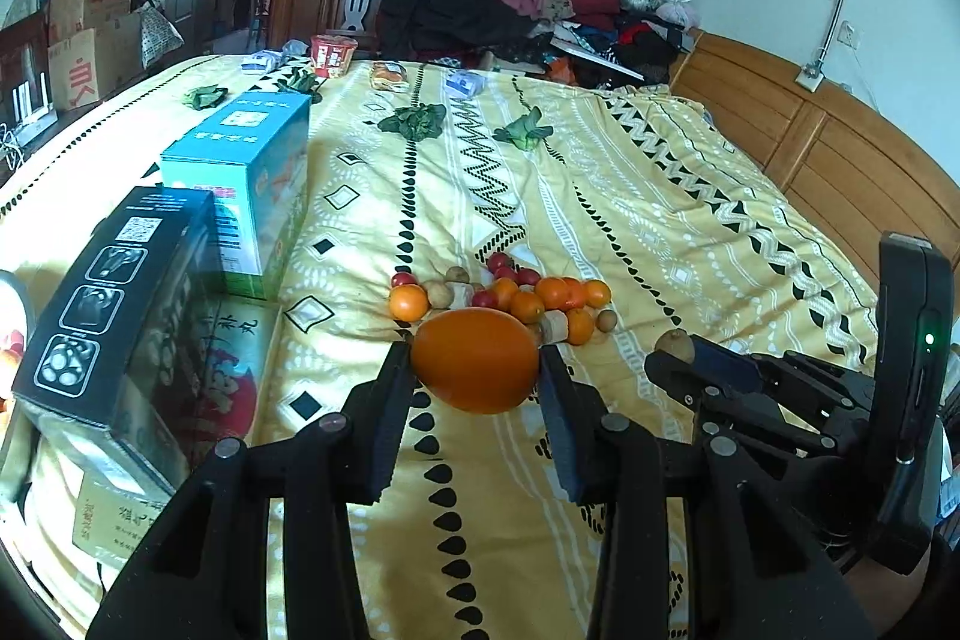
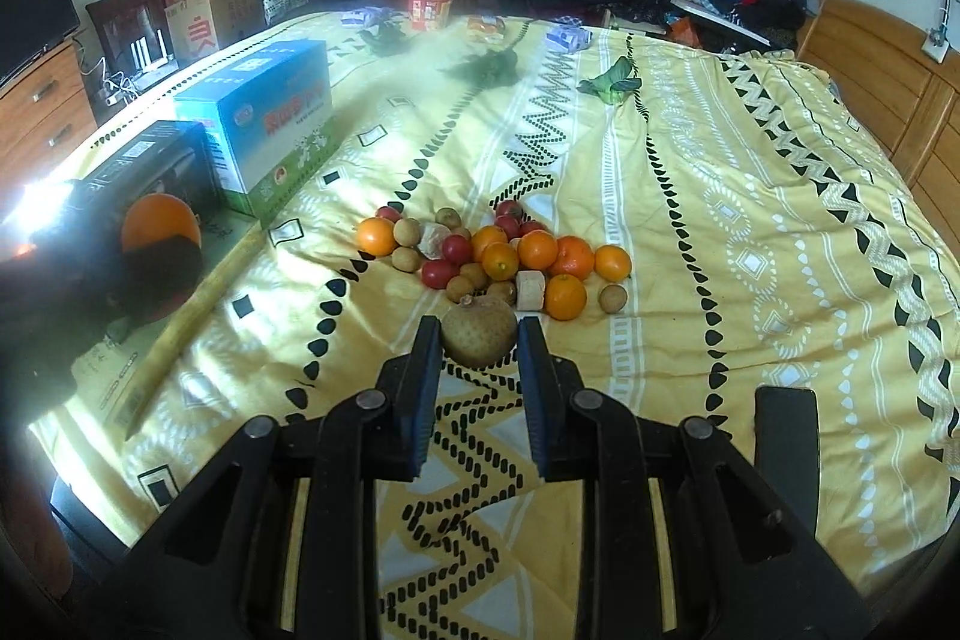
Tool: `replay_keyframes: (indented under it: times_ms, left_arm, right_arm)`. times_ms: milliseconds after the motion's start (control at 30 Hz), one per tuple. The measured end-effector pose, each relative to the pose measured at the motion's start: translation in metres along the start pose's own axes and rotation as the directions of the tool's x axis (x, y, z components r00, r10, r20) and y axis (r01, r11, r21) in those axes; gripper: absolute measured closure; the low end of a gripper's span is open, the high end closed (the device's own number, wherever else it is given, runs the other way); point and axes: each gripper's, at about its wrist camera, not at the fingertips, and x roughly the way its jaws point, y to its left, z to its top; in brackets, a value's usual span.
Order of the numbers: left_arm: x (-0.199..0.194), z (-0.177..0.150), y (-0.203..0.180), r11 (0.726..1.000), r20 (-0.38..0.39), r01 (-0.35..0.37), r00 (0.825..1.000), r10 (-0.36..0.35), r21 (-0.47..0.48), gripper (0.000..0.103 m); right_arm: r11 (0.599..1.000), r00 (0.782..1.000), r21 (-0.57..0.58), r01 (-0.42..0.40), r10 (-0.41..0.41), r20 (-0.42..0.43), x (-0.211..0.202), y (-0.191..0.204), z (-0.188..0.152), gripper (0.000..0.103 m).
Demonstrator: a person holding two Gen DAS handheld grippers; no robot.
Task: Organize fruits
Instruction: 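Carry the orange and kiwi in both tools over the steel bowl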
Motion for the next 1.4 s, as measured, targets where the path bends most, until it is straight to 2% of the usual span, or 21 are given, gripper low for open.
replay_keyframes:
  times_ms: [133, 367, 667, 833, 1100, 1267, 1400]
  left_arm:
    - [-0.012, 0.0, 0.011, 1.0, 0.014, -0.014, 1.0, 0.014, -0.024, 0.06]
    - [-0.038, 0.0, 0.037, 0.996, 0.055, -0.036, 0.998, 0.04, -0.077, 0.06]
    - [-0.077, -0.002, 0.094, 0.977, 0.109, -0.116, 0.985, 0.137, -0.178, 0.061]
    - [-0.106, -0.003, 0.137, 0.954, 0.15, -0.188, 0.962, 0.226, -0.234, 0.061]
    - [-0.148, -0.003, 0.22, 0.883, 0.173, -0.295, 0.91, 0.376, -0.364, 0.061]
    - [-0.167, -0.004, 0.264, 0.837, 0.161, -0.347, 0.88, 0.446, -0.423, 0.061]
    - [-0.175, -0.005, 0.292, 0.81, 0.127, -0.387, 0.866, 0.483, -0.44, 0.061]
  right_arm:
    - [0.998, 0.998, 0.026, -0.059, 0.059, -0.014, -0.008, 0.005, -0.001, 0.077]
    - [0.978, 0.981, 0.097, -0.187, 0.191, -0.037, -0.016, 0.018, -0.001, 0.077]
    - [0.964, 0.964, 0.022, -0.264, 0.264, -0.016, -0.03, 0.071, 0.025, 0.077]
    - [0.95, 0.951, -0.055, -0.308, 0.308, 0.0, -0.034, 0.113, 0.046, 0.077]
    - [0.905, 0.923, -0.193, -0.378, 0.384, -0.005, -0.038, 0.194, 0.076, 0.077]
    - [0.867, 0.904, -0.277, -0.415, 0.427, -0.021, -0.032, 0.246, 0.089, 0.077]
    - [0.835, 0.885, -0.306, -0.458, 0.46, -0.069, -0.019, 0.278, 0.095, 0.077]
